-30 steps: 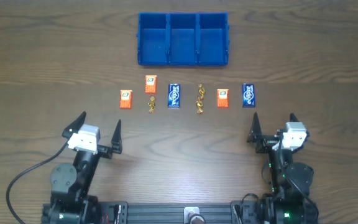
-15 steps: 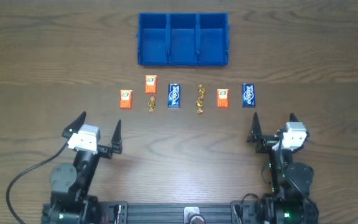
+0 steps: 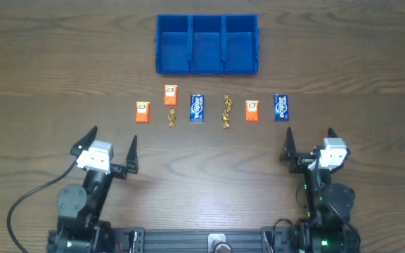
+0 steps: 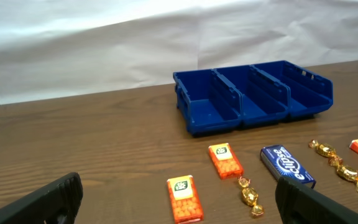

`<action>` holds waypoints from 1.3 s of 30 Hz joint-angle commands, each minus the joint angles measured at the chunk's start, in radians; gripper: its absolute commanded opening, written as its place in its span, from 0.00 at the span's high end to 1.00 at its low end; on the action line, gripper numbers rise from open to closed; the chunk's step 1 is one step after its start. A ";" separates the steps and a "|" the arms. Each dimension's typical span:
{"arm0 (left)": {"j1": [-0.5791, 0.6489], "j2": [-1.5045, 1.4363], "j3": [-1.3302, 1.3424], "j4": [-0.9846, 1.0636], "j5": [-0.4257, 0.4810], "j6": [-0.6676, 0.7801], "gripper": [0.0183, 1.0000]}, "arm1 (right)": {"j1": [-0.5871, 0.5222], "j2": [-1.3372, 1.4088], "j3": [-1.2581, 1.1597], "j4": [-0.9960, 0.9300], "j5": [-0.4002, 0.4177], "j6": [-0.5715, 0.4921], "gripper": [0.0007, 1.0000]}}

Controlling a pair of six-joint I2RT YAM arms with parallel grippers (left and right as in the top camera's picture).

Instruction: Sort Candies Into Trays

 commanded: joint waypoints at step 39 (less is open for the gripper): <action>-0.056 1.120 0.848 -0.423 -0.095 -0.133 0.00 | 0.006 -0.007 0.000 -0.010 0.003 -0.016 0.00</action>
